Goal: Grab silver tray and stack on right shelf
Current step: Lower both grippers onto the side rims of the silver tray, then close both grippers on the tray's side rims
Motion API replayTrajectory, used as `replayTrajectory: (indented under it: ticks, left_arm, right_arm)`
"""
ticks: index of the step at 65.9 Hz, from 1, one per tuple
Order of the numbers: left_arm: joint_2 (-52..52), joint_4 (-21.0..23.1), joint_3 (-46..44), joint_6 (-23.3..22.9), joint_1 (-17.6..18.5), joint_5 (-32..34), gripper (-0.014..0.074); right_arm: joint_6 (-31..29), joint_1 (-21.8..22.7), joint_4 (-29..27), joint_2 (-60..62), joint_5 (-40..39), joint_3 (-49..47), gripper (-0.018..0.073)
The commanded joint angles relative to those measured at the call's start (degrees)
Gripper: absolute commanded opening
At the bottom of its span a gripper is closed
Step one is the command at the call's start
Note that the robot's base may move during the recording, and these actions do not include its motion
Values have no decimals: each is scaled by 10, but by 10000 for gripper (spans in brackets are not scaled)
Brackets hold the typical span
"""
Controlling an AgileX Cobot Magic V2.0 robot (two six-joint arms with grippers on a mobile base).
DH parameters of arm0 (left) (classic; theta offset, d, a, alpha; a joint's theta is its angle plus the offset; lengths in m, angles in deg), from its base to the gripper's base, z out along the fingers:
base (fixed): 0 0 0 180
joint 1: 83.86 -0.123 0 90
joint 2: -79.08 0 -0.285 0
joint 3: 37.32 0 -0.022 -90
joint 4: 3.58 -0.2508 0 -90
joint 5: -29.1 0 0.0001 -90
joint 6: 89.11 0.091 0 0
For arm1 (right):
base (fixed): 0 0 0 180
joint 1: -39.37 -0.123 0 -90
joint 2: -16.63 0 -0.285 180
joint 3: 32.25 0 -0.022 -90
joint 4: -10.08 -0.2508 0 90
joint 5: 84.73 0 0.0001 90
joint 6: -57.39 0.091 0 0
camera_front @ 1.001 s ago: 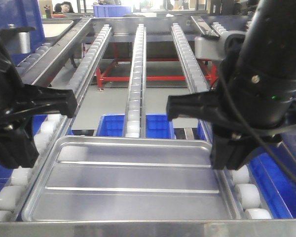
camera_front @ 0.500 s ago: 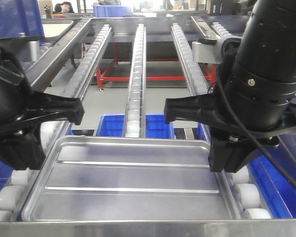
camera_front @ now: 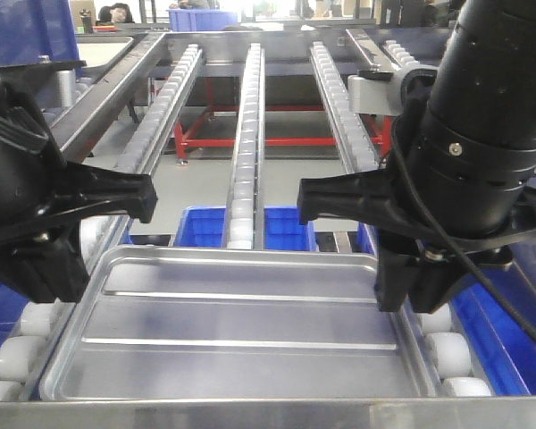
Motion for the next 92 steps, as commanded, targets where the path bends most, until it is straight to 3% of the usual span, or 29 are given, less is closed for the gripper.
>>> replayTrajectory:
  ticks: [1,6,26,92]
  left_arm:
    - [-8,3,-18,-5,3,30,163]
    - [-2,4,-18,-5,1,43,218]
    - [30,17,-18,-5,-8,44,156]
    - [36,2,-18,-5,-10,44,136]
  right_arm:
    - [-4,5,5,17,-11,-19,364]
    - [-4,9,5,17,-12,-19,387]
    - [-4,19,6,-9,-36,-19,387]
    - [-4,18,3,-35,-24,-19,384]
